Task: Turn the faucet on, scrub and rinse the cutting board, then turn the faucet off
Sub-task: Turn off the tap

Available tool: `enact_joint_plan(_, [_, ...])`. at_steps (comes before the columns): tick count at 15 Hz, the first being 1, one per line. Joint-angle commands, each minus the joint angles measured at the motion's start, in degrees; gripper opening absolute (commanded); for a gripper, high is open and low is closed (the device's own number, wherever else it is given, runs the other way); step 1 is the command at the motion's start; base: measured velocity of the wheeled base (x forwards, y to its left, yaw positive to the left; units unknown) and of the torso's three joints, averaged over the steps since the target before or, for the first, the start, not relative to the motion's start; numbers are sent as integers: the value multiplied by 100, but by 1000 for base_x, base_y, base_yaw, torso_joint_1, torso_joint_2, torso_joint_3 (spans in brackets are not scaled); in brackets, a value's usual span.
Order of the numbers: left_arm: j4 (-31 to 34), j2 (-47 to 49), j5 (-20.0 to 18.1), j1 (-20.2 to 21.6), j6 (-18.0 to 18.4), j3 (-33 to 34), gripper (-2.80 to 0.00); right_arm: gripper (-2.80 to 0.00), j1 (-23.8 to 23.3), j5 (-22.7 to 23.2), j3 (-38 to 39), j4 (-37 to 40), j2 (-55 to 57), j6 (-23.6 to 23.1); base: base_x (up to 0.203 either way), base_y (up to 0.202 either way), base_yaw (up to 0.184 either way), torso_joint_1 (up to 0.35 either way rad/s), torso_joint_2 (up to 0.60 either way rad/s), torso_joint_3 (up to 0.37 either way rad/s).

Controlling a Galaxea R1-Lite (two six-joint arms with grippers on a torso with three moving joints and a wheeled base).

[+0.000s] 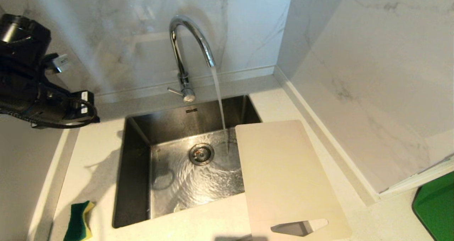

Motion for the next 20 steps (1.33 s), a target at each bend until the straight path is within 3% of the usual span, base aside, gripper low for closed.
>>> enact_joint_plan(1, [39, 624, 166, -215, -281, -549, -280, -280, 7, 5, 0, 0, 7, -2, 0, 0, 0, 0, 0, 0])
enact_joint_plan(3, [41, 889, 433, -285, -884, -907, -280, -280, 7, 5, 0, 0, 7, -2, 0, 0, 0, 0, 0, 0])
enact_joint_plan(6, [41, 1249, 481, -317, -1281, -1287, -280, -280, -1, 5, 0, 0, 7, -2, 0, 0, 0, 0, 0, 0])
enact_joint_plan(7, [41, 1414, 541, -352, -1576, -1602, -280, -280, 7, 5, 0, 0, 7, -2, 0, 0, 0, 0, 0, 0])
enact_joint_plan(9, [-39, 1768, 879, -562, -1983, -1906, -280, -280, 7, 5, 0, 0, 7, -2, 0, 0, 0, 0, 0, 0])
enact_joint_plan(14, [-1373, 2165, 922, -695, -1834, -1964, -280, -280, -2, 5, 0, 0, 7, -2, 0, 0, 0, 0, 0, 0])
enact_joint_plan(20, [-2306, 2467, 921, -766, -1746, -1976, -280, -280, -1, 5, 0, 0, 7, -2, 0, 0, 0, 0, 0, 0])
